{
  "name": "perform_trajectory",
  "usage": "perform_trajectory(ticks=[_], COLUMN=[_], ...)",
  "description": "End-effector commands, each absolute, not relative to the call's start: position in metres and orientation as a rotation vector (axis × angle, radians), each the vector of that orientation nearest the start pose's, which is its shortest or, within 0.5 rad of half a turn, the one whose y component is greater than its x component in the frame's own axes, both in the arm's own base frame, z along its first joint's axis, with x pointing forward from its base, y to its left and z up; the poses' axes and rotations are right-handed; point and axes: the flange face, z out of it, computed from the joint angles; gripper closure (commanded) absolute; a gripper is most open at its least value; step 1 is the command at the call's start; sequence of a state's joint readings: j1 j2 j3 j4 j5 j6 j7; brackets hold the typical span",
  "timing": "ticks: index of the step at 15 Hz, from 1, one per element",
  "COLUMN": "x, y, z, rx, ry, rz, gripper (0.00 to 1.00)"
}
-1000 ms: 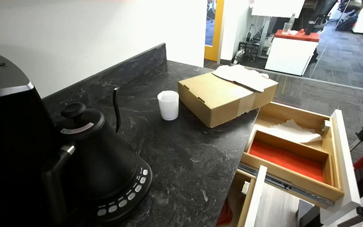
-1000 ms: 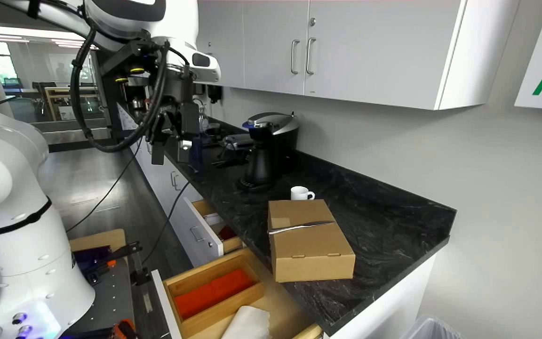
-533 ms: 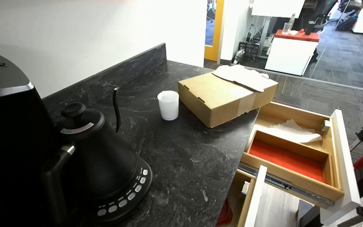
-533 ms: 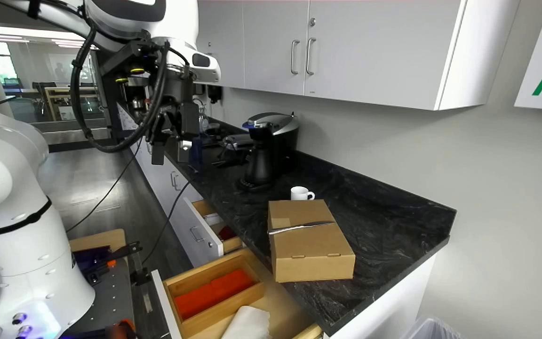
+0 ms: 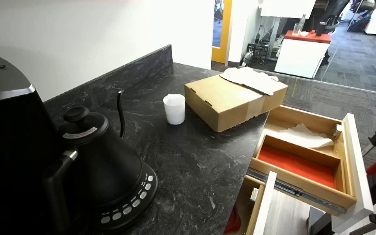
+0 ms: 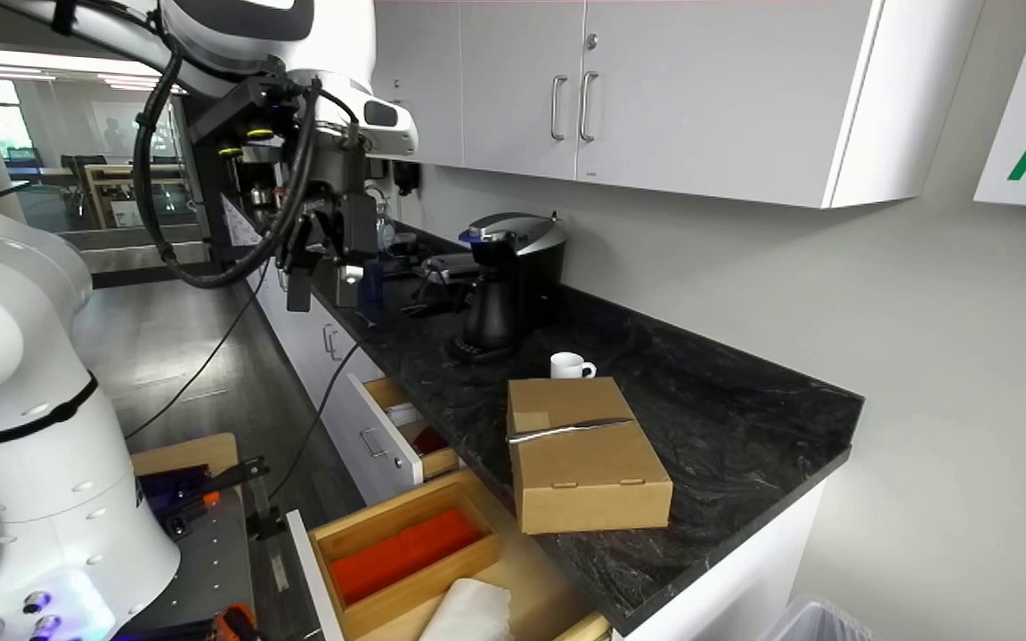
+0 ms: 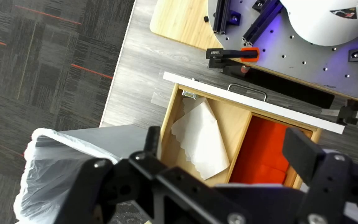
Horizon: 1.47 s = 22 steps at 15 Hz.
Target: Put the knife into drawer
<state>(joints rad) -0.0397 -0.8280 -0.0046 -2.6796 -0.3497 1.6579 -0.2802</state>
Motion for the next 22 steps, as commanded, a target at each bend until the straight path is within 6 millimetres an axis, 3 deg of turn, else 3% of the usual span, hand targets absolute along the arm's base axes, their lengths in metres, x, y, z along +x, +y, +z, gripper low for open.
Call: perform_trajectory(ticks=[1,5,10,14,20,22], x=[0.286,0.317,0.383,0.410,0.426,0.405], y=[-0.045,-0.048,-0.038,-0.045,-0.052,-0.050], z=[0.459,0.440,0.421,0.406,0.392,0.397], rx=[-3.376,-3.386,-3.401,-3.370,-3.344,-3.344], ry=[-0.546,-0.556,-0.683,-0.692,-0.650,-0.671], rz=[0.423,0.445,0.358,0.386,0.430,0.427], gripper=[0.00,0.00,0.00,0.00,0.00,0.00])
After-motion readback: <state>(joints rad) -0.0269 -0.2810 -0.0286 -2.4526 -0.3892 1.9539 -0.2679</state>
